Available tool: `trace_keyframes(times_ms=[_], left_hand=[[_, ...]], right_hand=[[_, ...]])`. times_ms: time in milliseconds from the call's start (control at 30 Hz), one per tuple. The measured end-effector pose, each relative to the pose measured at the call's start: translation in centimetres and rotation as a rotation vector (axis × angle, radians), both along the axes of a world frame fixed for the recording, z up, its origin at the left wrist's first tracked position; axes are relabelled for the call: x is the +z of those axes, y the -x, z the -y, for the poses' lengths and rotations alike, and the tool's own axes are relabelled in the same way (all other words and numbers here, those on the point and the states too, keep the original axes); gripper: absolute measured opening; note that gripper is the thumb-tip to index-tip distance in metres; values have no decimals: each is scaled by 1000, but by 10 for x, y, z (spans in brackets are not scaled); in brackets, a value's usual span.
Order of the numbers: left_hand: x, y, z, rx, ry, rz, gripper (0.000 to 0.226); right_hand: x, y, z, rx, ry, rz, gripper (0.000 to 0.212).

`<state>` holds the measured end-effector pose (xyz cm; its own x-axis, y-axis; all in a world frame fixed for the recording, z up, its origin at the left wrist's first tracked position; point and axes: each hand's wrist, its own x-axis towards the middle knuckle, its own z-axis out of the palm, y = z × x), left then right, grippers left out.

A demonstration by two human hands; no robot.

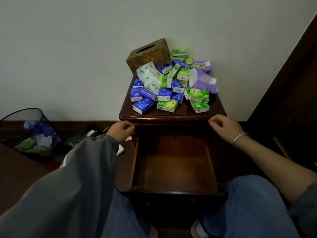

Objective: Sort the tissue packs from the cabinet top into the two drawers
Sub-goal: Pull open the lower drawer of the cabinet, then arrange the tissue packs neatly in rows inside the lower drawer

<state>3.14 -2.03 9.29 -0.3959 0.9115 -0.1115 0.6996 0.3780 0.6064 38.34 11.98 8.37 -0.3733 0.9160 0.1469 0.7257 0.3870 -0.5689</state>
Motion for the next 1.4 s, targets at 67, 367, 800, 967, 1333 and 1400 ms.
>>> trace_keyframes(times_ms=[67, 367, 800, 967, 1333, 1400], left_hand=[[13, 2, -18, 68, -166, -57, 17], [0, -6, -94, 71, -269, -340, 70], [-34, -25, -133, 123, -368, -468, 63], [-31, -35, -132, 227, -486, -364, 52], [-33, -39, -128, 180, -347, -544, 63], [-33, -38, -126, 155, -312, -577, 63]], right_hand=[[11, 13, -17, -74, -198, -76, 19], [-22, 71, -64, -123, -389, 182, 64], [-51, 79, -76, -150, -551, 123, 58], [-47, 81, -73, -151, -518, 109, 57], [-29, 74, -71, -20, -396, 42, 63], [-28, 73, -72, 3, -360, 7, 64]])
